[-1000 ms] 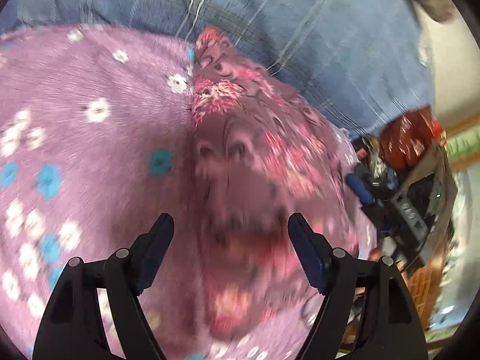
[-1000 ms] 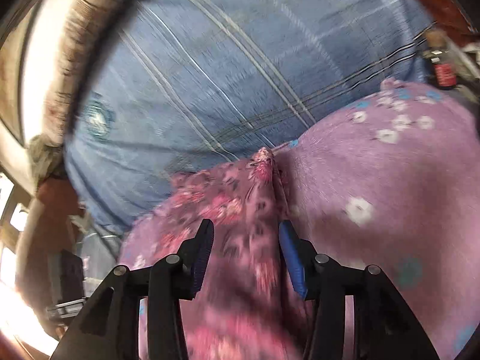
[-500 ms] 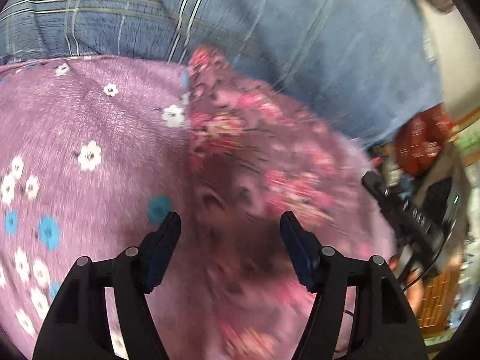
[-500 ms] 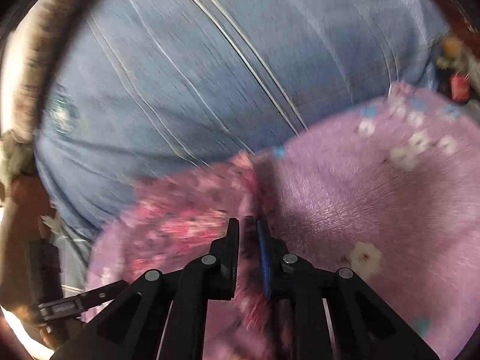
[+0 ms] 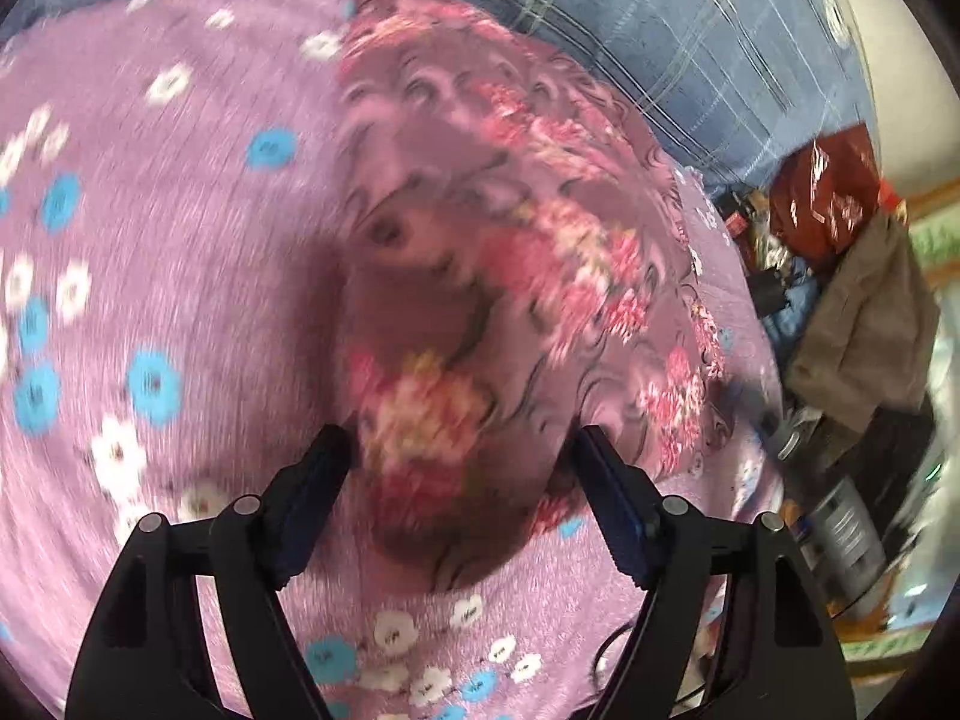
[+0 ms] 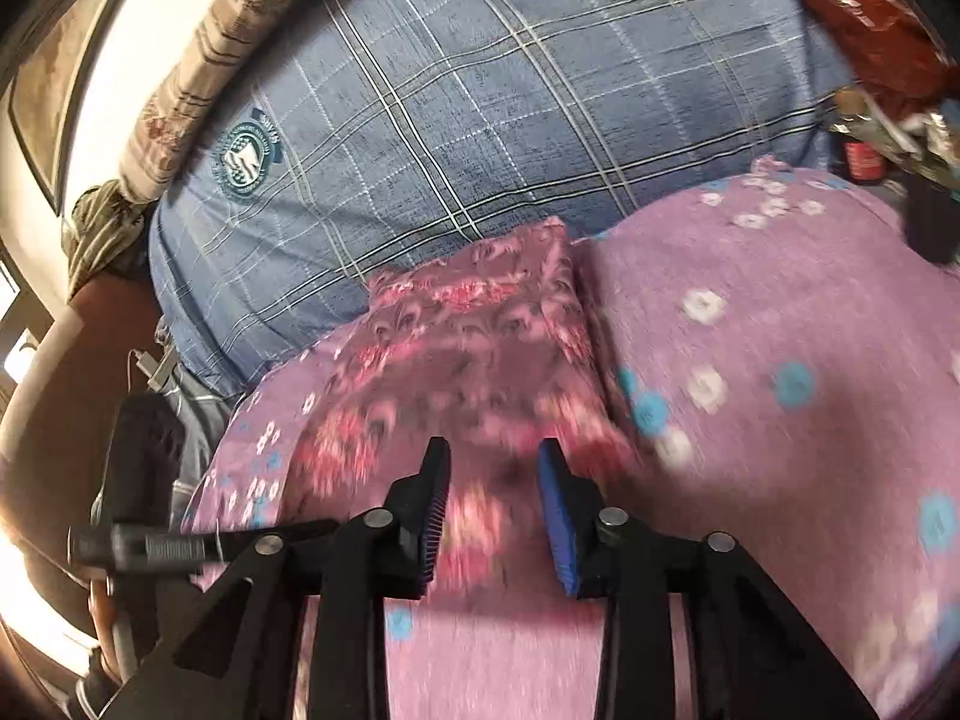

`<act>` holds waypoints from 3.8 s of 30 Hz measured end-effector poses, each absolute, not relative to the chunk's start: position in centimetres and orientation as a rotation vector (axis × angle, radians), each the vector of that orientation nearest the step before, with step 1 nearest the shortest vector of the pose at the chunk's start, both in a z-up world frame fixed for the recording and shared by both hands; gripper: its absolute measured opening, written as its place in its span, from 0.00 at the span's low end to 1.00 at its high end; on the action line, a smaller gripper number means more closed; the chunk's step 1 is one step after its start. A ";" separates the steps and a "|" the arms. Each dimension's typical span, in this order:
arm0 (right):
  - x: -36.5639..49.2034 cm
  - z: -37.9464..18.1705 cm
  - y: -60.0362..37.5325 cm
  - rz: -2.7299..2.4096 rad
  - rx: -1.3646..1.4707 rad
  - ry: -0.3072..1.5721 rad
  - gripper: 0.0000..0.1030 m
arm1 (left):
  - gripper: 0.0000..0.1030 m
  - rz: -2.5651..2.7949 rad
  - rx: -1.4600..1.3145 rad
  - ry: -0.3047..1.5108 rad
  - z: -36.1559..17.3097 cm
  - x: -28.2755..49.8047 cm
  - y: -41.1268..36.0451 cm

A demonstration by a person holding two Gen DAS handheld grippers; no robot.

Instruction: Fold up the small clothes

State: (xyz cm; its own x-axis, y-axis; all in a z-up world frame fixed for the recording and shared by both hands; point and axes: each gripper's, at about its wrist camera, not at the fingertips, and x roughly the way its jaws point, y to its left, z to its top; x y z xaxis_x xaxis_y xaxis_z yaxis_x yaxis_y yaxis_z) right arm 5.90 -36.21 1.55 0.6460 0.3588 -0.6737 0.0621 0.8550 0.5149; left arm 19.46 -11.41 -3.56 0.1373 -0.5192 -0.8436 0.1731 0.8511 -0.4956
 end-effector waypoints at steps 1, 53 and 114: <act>5.7 0.5 -35.9 0.158 0.517 0.923 0.39 | 0.75 -0.510 -0.320 1.337 -3.4 19.0 -11.6; 18.9 -1.3 -37.6 0.124 0.564 0.936 0.26 | 0.80 -0.620 -0.527 1.314 -2.6 27.8 -10.4; 8.2 0.9 -26.8 0.335 0.430 0.805 0.07 | 0.68 -0.338 -0.155 1.071 -1.3 16.7 -3.2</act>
